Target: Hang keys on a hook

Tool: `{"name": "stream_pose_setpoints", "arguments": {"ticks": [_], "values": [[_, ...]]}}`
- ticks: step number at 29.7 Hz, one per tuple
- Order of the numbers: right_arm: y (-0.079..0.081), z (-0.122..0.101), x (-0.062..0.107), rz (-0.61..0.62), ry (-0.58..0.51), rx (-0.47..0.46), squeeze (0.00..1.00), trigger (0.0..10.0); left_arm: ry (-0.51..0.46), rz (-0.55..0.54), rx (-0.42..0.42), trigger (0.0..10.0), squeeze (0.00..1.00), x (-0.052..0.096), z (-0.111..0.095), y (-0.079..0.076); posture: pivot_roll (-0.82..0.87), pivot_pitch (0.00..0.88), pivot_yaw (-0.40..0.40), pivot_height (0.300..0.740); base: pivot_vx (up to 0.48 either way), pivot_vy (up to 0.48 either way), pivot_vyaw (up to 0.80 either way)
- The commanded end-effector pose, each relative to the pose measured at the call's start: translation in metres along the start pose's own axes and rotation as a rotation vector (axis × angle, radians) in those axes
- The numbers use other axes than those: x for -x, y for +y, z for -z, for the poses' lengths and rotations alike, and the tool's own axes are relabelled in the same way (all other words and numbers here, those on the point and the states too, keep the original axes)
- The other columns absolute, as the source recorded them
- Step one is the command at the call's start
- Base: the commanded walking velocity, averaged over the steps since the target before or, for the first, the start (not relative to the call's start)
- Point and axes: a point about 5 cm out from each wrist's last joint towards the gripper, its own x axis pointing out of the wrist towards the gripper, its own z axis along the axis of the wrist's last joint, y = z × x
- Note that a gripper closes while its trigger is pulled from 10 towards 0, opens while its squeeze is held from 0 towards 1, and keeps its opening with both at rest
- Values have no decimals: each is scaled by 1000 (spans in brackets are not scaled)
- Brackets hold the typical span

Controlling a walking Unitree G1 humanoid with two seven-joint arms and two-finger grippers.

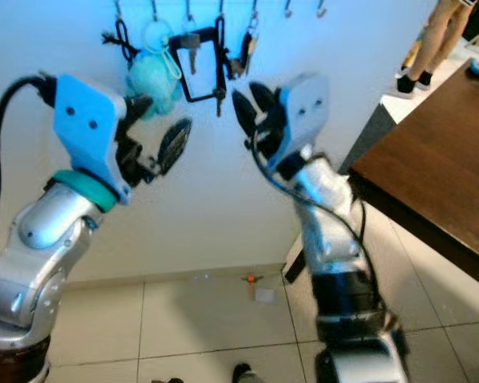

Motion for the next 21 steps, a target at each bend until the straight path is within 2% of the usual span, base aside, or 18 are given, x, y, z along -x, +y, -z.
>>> {"name": "stream_pose_setpoints", "arguments": {"ticks": [1, 2, 3, 5, 6, 8, 14, 21], "values": [[1, 2, 4, 40, 3, 18, 0, 10000, 32, -30, -15, 10000, 0, 3, 7, 2, -26, 140, 92, 740, 0, 0, 0], [2, 6, 15, 105, 16, 10, 0, 10000, 96, -106, 5, 10000, 0, 10, 21, 10, -34, 136, 92, 740, 0, 0, 0], [2, 6, 15, 105, 16, 10, 0, 10000, 96, -106, 5, 10000, 0, 10, 21, 10, -34, 136, 92, 740, 0, 0, 0], [7, 12, 32, 178, 37, 31, 0, 10000, 247, -266, 33, 10000, 0, 29, 53, 25, -67, 120, 87, 740, 0, 0, 0], [7, 12, 32, 178, 37, 31, 0, 10000, 247, -266, 33, 10000, 0, 29, 53, 25, -67, 120, 87, 740, 0, 0, 0], [12, 16, 42, 205, 72, 49, 0, 10000, 357, -345, 3, 10000, 0, 44, 77, 30, -81, 110, 81, 740, 0, 0, 0], [18, 28, 52, 205, 141, 71, 0, 10000, 422, -403, -38, 10000, 0, 49, 97, 33, -109, 70, 44, 740, 0, 0, 0], [17, 32, 52, 225, 157, 59, 0, 10000, 414, -436, -50, 10000, 0, 49, 98, 36, -107, 44, 19, 740, 0, 0, 0]]}}
